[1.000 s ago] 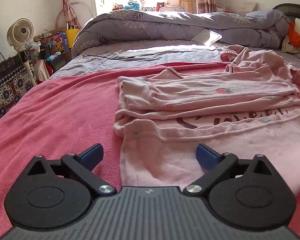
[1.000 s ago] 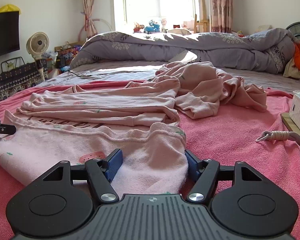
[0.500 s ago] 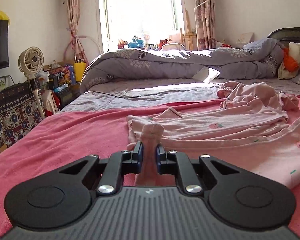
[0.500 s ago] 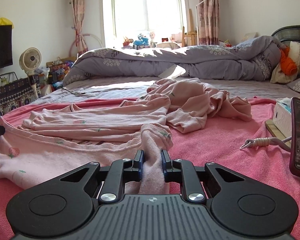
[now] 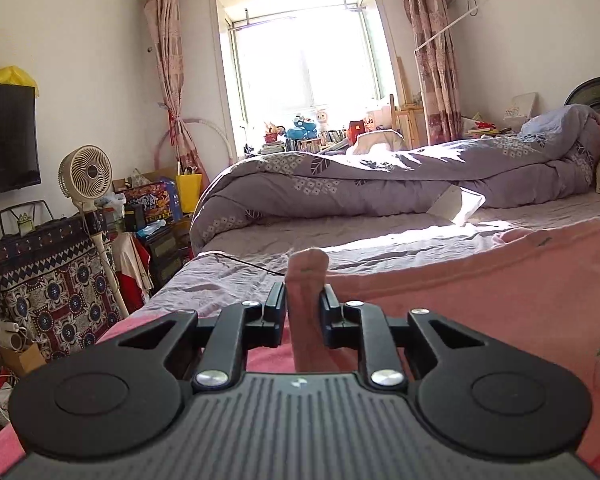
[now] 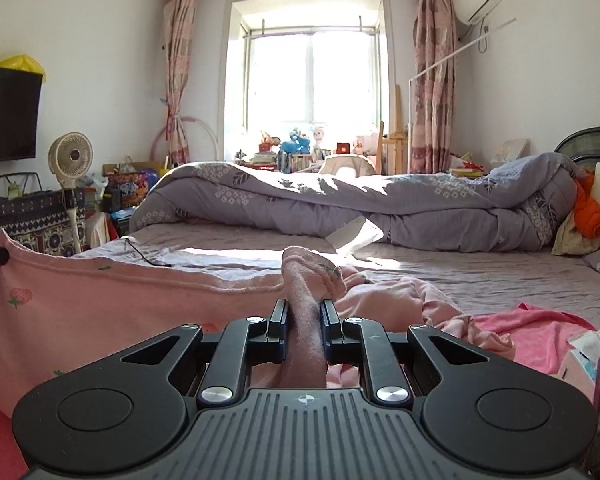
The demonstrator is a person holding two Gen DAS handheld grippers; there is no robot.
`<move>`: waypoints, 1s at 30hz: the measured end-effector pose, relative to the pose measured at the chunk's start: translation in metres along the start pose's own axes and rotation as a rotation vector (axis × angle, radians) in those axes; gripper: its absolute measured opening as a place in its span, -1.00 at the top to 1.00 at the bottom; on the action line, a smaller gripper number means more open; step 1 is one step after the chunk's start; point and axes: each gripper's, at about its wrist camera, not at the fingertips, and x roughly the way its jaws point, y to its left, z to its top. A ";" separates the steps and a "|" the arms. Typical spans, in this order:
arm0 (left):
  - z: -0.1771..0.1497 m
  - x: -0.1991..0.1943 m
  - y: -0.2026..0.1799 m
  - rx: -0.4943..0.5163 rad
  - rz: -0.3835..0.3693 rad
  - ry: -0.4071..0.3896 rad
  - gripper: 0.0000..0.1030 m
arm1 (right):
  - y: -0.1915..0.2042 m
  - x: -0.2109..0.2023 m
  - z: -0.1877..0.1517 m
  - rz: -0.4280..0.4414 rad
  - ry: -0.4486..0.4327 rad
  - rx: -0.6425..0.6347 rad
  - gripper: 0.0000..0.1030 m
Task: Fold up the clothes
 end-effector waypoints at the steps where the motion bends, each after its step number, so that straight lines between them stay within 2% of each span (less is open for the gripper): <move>1: 0.001 0.019 -0.002 0.016 0.014 0.015 0.47 | -0.001 0.017 0.007 0.001 0.001 0.011 0.66; 3: -0.007 0.062 -0.008 0.057 0.052 0.069 0.44 | -0.005 0.057 0.014 -0.001 0.032 0.035 0.65; 5: -0.029 0.107 -0.015 0.102 0.114 0.150 0.45 | -0.012 0.110 0.004 -0.009 0.125 0.064 0.62; 7: -0.063 0.150 -0.017 0.105 0.142 0.292 0.45 | -0.019 0.156 -0.024 -0.046 0.258 0.091 0.50; 8: -0.071 0.168 -0.014 0.078 0.140 0.395 0.43 | -0.022 0.175 -0.040 -0.064 0.332 0.103 0.40; 9: -0.066 0.164 -0.007 0.028 0.120 0.369 0.33 | -0.027 0.180 -0.044 -0.050 0.352 0.136 0.38; 10: -0.063 0.156 0.004 -0.053 0.085 0.301 0.14 | -0.032 0.174 -0.043 -0.037 0.308 0.175 0.34; 11: -0.066 0.157 0.013 -0.103 0.069 0.313 0.03 | -0.034 0.176 -0.047 -0.024 0.312 0.194 0.27; 12: -0.069 0.162 0.022 -0.148 0.059 0.361 0.03 | -0.036 0.179 -0.052 -0.012 0.324 0.210 0.24; 14: -0.071 0.161 0.040 -0.248 0.024 0.367 0.02 | -0.038 0.182 -0.052 -0.001 0.328 0.227 0.22; 18: -0.071 0.126 0.070 -0.399 0.052 0.282 -0.02 | -0.032 0.177 -0.042 0.002 0.323 0.200 0.05; 19: -0.071 0.111 0.079 -0.434 0.070 0.253 -0.04 | -0.033 0.165 -0.034 -0.023 0.314 0.205 0.00; 21: -0.073 0.076 0.098 -0.488 0.084 0.217 -0.12 | -0.037 0.132 -0.028 -0.078 0.274 0.221 -0.36; 23: -0.079 0.038 0.107 -0.491 0.043 0.205 -0.15 | -0.046 0.097 -0.027 -0.047 0.242 0.230 -0.43; 25: -0.084 0.001 0.105 -0.461 0.001 0.190 -0.22 | -0.056 0.064 -0.032 -0.023 0.236 0.248 -0.50; 26: -0.086 -0.017 0.100 -0.431 -0.020 0.182 -0.32 | -0.059 0.049 -0.036 -0.016 0.239 0.258 -0.57; 28: -0.087 -0.043 0.082 -0.343 -0.059 0.166 -0.56 | -0.066 0.019 -0.048 -0.004 0.268 0.291 -0.58; 29: -0.088 -0.051 0.072 -0.295 -0.072 0.169 -0.71 | -0.068 0.008 -0.056 0.004 0.285 0.315 -0.58; 30: -0.087 -0.054 0.059 -0.243 -0.088 0.194 -0.76 | -0.069 -0.002 -0.064 0.015 0.306 0.348 -0.58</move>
